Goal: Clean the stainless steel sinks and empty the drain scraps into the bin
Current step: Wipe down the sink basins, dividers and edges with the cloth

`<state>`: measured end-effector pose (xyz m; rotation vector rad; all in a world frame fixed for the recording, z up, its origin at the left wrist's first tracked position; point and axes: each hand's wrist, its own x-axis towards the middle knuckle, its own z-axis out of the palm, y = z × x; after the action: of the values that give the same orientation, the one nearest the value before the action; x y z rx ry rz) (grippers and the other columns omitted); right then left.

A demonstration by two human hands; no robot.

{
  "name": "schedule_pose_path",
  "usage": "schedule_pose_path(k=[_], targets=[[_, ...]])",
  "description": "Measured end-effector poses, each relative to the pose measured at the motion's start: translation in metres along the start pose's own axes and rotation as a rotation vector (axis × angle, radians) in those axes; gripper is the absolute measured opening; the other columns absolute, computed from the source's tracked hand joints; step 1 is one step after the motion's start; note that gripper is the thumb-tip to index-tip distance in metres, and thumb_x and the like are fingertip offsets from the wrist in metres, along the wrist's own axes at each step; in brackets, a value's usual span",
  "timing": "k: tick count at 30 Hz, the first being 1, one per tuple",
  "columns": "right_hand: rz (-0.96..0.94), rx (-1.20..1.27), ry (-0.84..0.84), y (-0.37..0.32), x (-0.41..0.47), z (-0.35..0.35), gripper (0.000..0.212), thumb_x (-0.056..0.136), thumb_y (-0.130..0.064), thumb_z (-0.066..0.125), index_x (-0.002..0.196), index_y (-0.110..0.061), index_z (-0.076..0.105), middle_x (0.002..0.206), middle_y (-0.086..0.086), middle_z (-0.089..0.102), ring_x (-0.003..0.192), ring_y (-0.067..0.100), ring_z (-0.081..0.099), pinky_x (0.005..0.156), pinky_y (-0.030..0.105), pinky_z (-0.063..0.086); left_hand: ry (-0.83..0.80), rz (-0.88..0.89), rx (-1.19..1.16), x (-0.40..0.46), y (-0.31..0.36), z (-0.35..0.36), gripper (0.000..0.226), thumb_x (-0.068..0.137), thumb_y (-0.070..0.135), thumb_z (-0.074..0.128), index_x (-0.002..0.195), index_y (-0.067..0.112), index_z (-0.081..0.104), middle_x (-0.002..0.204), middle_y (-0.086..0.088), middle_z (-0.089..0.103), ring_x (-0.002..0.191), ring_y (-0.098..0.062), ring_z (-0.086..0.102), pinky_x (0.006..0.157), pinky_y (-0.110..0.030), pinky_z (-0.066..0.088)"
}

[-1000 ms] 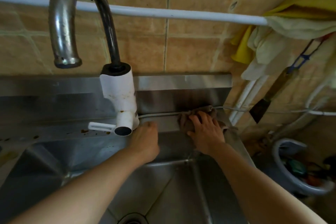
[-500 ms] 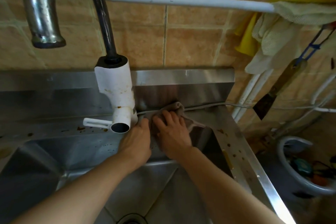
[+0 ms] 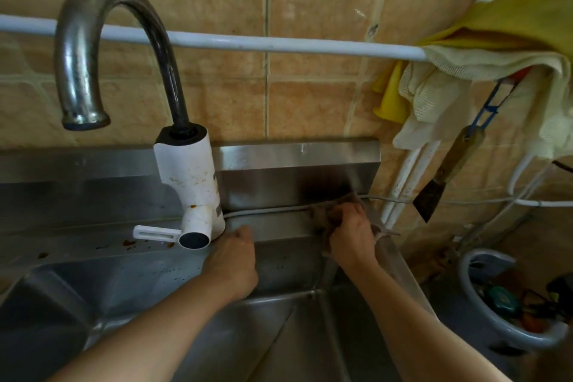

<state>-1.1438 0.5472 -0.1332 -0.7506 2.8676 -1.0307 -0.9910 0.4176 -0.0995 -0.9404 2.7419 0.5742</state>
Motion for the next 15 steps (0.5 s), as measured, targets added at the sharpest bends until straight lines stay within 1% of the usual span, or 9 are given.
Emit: schedule_pose_path(k=[1,2,4,6,8,9,10,12,15], targets=[[-0.008,0.132,0.121,-0.001,-0.003,-0.004,0.027,0.086,0.002,0.048,0.103,-0.018,0.056,0.122,0.006,0.05,0.112,0.023,0.05,0.102,0.048,0.04,-0.018,0.009,-0.006,0.0,0.0,-0.002,0.042,0.084,0.002,0.054,0.121,0.012,0.036,0.121,-0.01,0.047,0.107,-0.025,0.052,0.077,-0.028,0.042],[-0.059,0.214,0.25,-0.004,-0.005,-0.01,0.028,0.085,0.005,0.049,0.105,-0.013,0.057,0.122,0.007,0.051,0.111,0.02,0.05,0.101,0.042,0.042,-0.031,0.019,-0.01,0.0,0.0,-0.004,0.046,0.085,0.003,0.054,0.126,0.012,0.035,0.126,-0.01,0.045,0.111,-0.024,0.05,0.082,-0.028,0.043],[-0.153,0.267,0.431,-0.014,0.003,-0.024,0.032,0.087,0.005,0.051,0.117,-0.005,0.055,0.13,0.011,0.047,0.117,0.017,0.045,0.103,0.028,0.038,-0.034,0.038,-0.013,0.001,0.001,-0.009,0.057,0.086,0.004,0.053,0.137,0.011,0.03,0.136,-0.009,0.039,0.122,-0.024,0.045,0.094,-0.03,0.043],[-0.142,0.225,0.396,-0.027,0.02,-0.031,0.043,0.091,-0.003,0.053,0.133,-0.009,0.045,0.147,0.012,0.03,0.134,0.022,0.029,0.107,0.022,0.022,-0.031,0.04,-0.004,0.003,0.004,-0.013,0.063,0.087,0.004,0.053,0.143,0.01,0.024,0.144,-0.01,0.034,0.129,-0.025,0.041,0.101,-0.03,0.04],[-0.088,0.076,0.315,-0.032,0.036,-0.024,0.052,0.094,-0.01,0.051,0.143,-0.018,0.035,0.156,0.012,0.01,0.144,0.028,0.007,0.112,0.032,0.019,-0.045,0.032,0.02,0.004,0.005,-0.012,0.063,0.088,0.004,0.052,0.144,0.009,0.023,0.145,-0.011,0.033,0.131,-0.026,0.039,0.102,-0.03,0.038],[-0.091,0.012,0.306,-0.033,0.04,-0.016,0.052,0.094,-0.011,0.051,0.143,-0.019,0.035,0.157,0.014,0.007,0.144,0.031,0.003,0.112,0.039,0.022,-0.041,0.034,0.04,0.005,0.005,-0.009,0.06,0.088,0.005,0.052,0.142,0.009,0.026,0.143,-0.012,0.035,0.13,-0.026,0.04,0.1,-0.03,0.038],[-0.115,-0.04,0.312,-0.035,0.043,-0.009,0.051,0.094,-0.01,0.052,0.141,-0.019,0.038,0.156,0.016,0.009,0.143,0.034,0.004,0.11,0.045,0.025,-0.029,0.04,0.061,0.005,0.004,-0.007,0.056,0.087,0.005,0.052,0.138,0.009,0.029,0.14,-0.012,0.038,0.127,-0.026,0.042,0.098,-0.03,0.039],[-0.248,-0.075,0.355,-0.042,0.044,0.008,0.045,0.09,-0.007,0.055,0.134,-0.014,0.048,0.152,0.02,0.024,0.14,0.04,0.016,0.106,0.052,0.032,0.004,0.052,0.088,0.007,0.0,-0.002,0.051,0.086,0.003,0.053,0.133,0.009,0.035,0.134,-0.011,0.042,0.122,-0.024,0.046,0.091,-0.027,0.041],[-0.499,-0.103,0.358,-0.062,0.043,0.032,0.036,0.086,-0.014,0.051,0.121,-0.009,0.058,0.141,0.024,0.042,0.132,0.045,0.035,0.103,0.05,0.035,0.047,0.051,0.08,0.01,-0.006,-0.003,0.053,0.086,0.001,0.054,0.135,0.009,0.035,0.133,-0.01,0.047,0.119,-0.023,0.05,0.091,-0.027,0.044]])
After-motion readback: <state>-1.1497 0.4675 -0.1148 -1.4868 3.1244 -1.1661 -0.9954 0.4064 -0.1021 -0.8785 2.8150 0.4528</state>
